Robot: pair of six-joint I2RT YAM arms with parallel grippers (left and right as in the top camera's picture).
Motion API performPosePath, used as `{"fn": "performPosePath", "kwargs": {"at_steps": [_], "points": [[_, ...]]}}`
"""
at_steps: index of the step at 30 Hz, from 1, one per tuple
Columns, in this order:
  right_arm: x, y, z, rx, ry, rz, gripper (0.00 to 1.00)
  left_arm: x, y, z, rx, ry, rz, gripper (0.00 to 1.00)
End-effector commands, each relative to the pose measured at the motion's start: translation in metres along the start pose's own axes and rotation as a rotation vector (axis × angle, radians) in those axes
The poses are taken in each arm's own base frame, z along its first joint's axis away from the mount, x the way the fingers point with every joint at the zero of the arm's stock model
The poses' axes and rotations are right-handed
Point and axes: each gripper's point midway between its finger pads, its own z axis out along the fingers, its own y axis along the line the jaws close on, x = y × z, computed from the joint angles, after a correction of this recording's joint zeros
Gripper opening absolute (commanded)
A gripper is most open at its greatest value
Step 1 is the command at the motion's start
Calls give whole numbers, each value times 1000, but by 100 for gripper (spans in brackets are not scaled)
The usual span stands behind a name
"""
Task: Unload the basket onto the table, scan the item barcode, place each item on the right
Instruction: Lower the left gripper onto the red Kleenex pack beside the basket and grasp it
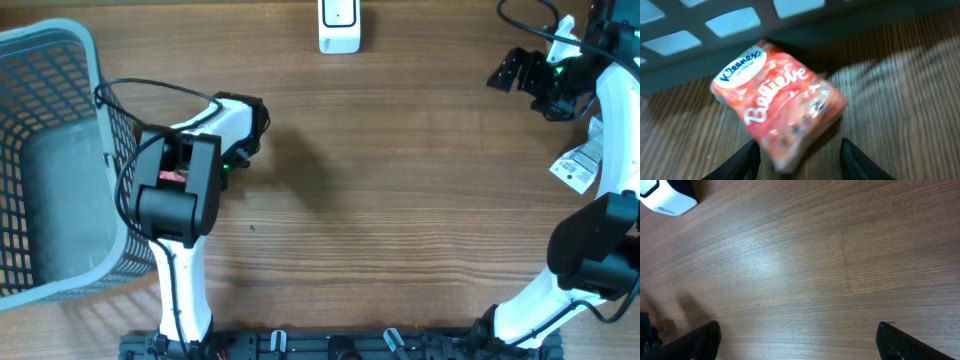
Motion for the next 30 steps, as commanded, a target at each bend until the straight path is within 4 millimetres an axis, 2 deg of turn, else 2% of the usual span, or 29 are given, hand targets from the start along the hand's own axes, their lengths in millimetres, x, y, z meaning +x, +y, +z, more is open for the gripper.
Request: {"fn": "performPosePath", "kwargs": {"at_steps": [1, 5, 9, 11, 15, 23, 30], "points": [[-2, 3, 4, -20, 0, 2, 100, 27, 8, -10, -2, 35, 97, 49], [-4, 3, 4, -21, -8, -2, 100, 38, 8, -26, 45, 19, 138, 53], [-3, 3, 4, -20, -5, -3, 100, 37, 9, -32, 66, -26, 170, 78], [-3, 3, 4, -19, -4, -3, 100, 32, 14, -32, 47, -43, 191, 85], [-3, 3, 4, -20, -4, -2, 100, 22, 19, -26, 9, -59, 197, 88], [2, 3, 4, -18, 16, 6, 100, 10, 26, -3, -77, -18, 147, 90], [2, 3, 4, -18, 17, 6, 100, 5, 51, 26, -165, -21, 154, 91]]}}
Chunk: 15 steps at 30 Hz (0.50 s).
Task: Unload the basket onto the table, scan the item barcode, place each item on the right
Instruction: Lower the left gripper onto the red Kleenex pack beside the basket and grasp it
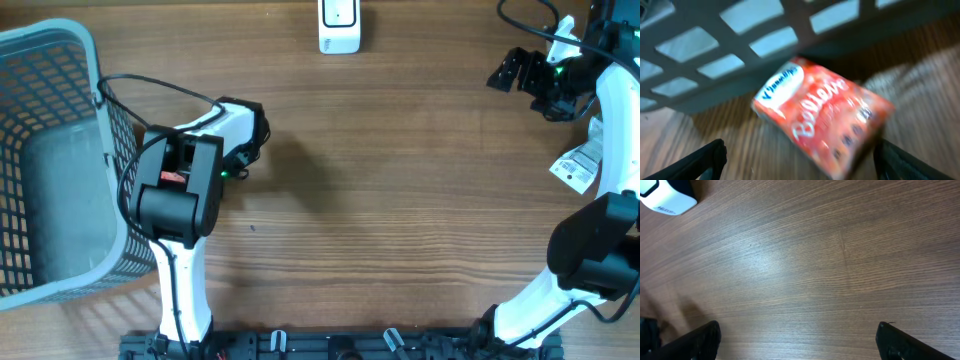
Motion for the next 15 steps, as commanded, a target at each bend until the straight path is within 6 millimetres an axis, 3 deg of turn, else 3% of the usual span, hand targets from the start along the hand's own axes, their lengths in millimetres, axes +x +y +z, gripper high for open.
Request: {"fn": "performPosePath", "kwargs": {"at_steps": [1, 9, 15], "points": [[1, 3, 4, -18, 13, 5, 100, 19, 22, 25, -87, 48, 33, 92], [2, 3, 4, -17, 18, 7, 100, 33, 33, 43, -89, 50, 27, 100], [3, 2, 4, -17, 19, 7, 100, 38, 30, 46, -72, 57, 8, 100]]}}
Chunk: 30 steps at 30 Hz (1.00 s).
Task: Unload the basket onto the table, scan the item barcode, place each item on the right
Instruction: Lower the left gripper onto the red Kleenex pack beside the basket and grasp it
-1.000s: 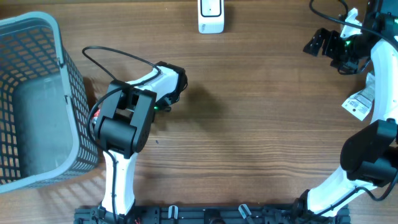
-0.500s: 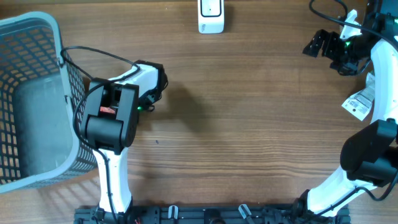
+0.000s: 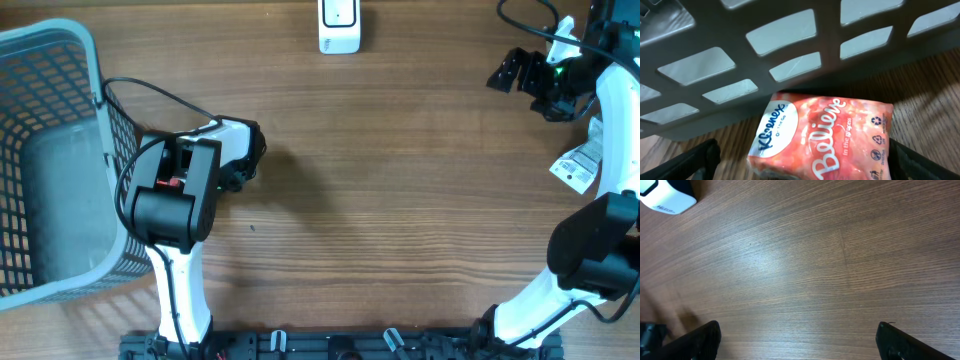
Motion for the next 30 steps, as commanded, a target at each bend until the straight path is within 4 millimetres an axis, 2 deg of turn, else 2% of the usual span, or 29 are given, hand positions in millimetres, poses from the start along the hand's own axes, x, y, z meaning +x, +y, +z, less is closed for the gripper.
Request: {"fn": "performPosePath", "kwargs": {"at_steps": [1, 13, 15, 17, 18, 24, 29, 30], "points": [[2, 3, 4, -17, 16, 6, 100, 44, 25, 19, -131, 169, 70, 100], [3, 2, 4, -13, 18, 6, 100, 61, 13, 27, -77, 210, -14, 99], [2, 2, 4, -14, 16, 5, 100, 63, 14, 26, -81, 221, -14, 91], [1, 2, 4, -14, 13, 4, 100, 64, 14, 26, -84, 229, -14, 68], [1, 2, 4, -14, 12, 4, 100, 65, 15, 26, -85, 232, -14, 64], [0, 2, 4, -14, 9, 3, 100, 71, 17, 24, -98, 268, -9, 57], [-1, 2, 4, -15, 3, 0, 100, 77, 20, 22, -115, 306, -3, 57], [-2, 2, 4, -15, 2, 0, 100, 78, 21, 21, -116, 315, 11, 54]]}}
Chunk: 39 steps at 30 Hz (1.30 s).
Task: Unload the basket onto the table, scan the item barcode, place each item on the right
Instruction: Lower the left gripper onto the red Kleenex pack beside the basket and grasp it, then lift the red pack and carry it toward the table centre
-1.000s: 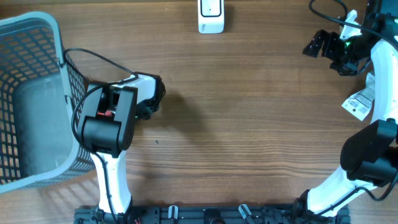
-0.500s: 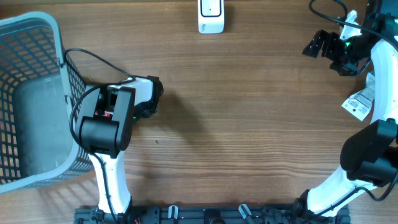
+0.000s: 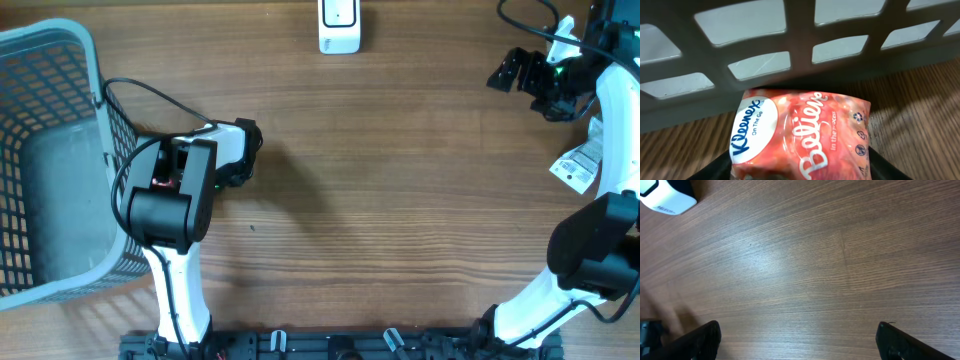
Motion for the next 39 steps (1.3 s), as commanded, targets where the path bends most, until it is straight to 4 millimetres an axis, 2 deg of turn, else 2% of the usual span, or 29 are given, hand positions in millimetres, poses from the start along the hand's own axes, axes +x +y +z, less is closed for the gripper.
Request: {"fn": "performPosePath", "kwargs": {"at_steps": [1, 3, 6, 10, 12, 15, 16, 22, 26, 32, 35, 39], "points": [[-1, 2, 4, -12, 4, 1, 100, 71, 53, 8, -220, 323, 169, 48], [-2, 2, 4, -12, -1, 0, 100, 73, 54, 6, -221, 341, 196, 45], [-4, 2, 4, -13, -8, -3, 100, 76, 55, 4, -219, 356, 217, 51], [-5, 2, 4, -13, -14, -5, 100, 79, 50, -2, -186, 364, 266, 51], [-6, 2, 4, -14, -17, -7, 100, 81, 46, -8, -168, 362, 274, 49], [-7, 2, 4, -14, -19, -7, 100, 86, 41, -17, -135, 359, 286, 39], [-7, 2, 4, -14, -19, -8, 100, 87, 39, -20, -124, 358, 291, 38], [-10, 2, 4, -15, -31, -11, 100, 97, 35, -39, -63, 349, 328, 45], [-11, 3, 4, -15, -35, -13, 100, 105, 30, -57, -7, 347, 372, 46], [-13, 3, 4, -16, -43, -16, 100, 117, 9, -97, 109, 388, 518, 49], [-14, 3, 4, -17, -48, -17, 100, 128, 5, -123, 138, 470, 577, 48], [-16, 2, 6, -17, -57, -22, 99, 150, 5, -164, 183, 676, 690, 47]]}}
